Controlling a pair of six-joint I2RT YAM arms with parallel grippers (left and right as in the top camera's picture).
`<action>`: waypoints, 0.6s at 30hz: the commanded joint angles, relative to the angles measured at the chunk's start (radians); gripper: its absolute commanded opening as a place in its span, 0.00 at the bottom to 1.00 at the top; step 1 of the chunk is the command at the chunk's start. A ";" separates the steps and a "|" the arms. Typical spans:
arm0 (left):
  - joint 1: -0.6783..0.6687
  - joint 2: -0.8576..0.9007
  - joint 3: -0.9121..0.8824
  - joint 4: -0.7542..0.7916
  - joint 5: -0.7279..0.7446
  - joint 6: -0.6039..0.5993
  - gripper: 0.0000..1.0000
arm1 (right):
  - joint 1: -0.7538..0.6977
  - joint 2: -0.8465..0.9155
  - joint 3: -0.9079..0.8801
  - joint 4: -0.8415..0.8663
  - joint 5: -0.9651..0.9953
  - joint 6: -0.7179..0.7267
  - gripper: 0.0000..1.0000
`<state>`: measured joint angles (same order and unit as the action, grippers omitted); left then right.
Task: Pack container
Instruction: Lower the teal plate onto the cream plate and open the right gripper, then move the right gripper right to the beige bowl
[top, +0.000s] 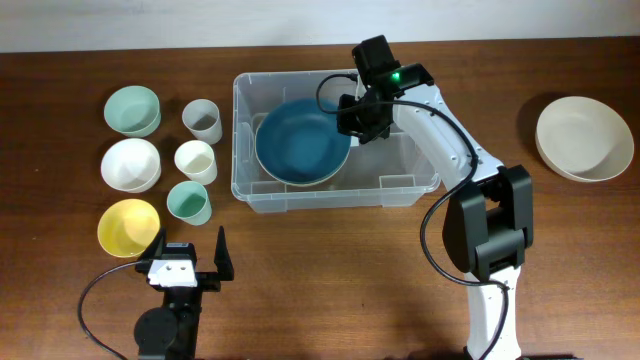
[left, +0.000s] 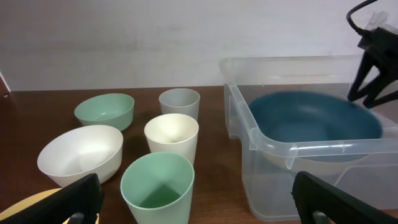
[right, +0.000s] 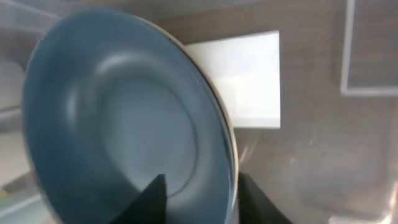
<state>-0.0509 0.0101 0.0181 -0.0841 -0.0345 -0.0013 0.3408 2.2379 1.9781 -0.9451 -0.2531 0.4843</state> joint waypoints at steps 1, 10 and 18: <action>0.005 -0.004 -0.009 0.005 -0.011 -0.010 1.00 | -0.001 -0.002 0.005 0.002 -0.004 -0.009 0.39; 0.005 -0.004 -0.009 0.005 -0.011 -0.010 1.00 | -0.002 -0.006 0.007 0.003 -0.004 -0.009 0.51; 0.005 -0.004 -0.009 0.005 -0.011 -0.010 1.00 | -0.040 -0.068 0.118 -0.017 0.005 -0.061 0.78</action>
<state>-0.0509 0.0101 0.0181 -0.0841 -0.0345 -0.0017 0.3283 2.2379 2.0178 -0.9607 -0.2546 0.4595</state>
